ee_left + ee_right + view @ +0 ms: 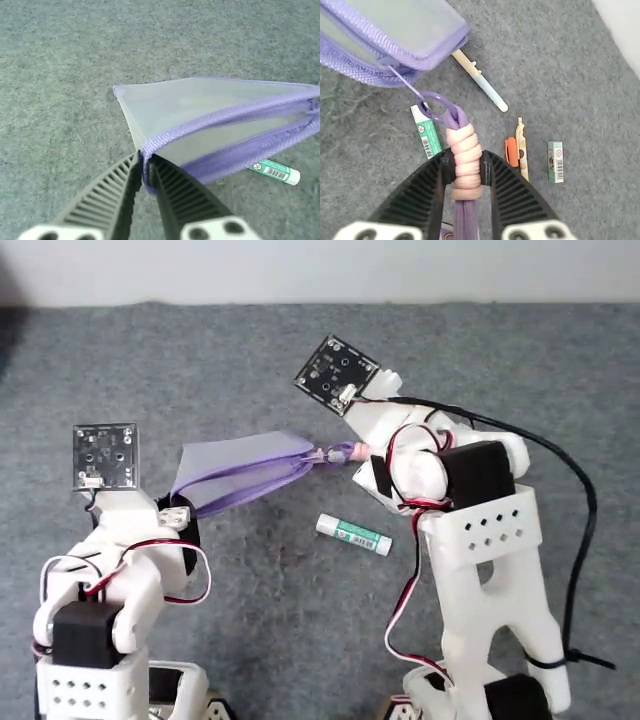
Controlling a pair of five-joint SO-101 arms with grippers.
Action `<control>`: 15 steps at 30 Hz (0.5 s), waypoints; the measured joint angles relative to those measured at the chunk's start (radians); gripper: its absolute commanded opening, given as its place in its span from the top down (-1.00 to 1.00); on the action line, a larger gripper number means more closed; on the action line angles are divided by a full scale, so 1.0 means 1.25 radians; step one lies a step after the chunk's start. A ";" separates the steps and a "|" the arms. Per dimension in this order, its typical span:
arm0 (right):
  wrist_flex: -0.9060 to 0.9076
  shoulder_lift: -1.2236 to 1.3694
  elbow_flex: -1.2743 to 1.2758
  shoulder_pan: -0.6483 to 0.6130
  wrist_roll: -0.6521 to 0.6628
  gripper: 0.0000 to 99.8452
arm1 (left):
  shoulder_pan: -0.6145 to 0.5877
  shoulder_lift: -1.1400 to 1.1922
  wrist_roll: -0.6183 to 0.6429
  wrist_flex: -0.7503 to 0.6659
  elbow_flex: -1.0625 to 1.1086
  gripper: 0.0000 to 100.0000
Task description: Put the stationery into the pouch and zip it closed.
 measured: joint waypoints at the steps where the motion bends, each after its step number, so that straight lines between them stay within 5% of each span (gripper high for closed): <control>1: 0.000 0.000 0.000 0.002 0.000 0.98 | -0.001 0.000 0.000 0.000 0.000 0.98; 6: 0.007 0.000 0.000 0.005 0.000 0.96 | -0.001 0.000 0.000 0.000 0.000 0.98; 15: 0.081 -0.087 -0.010 -0.064 -0.076 0.55 | -0.014 0.000 0.000 0.000 0.000 0.98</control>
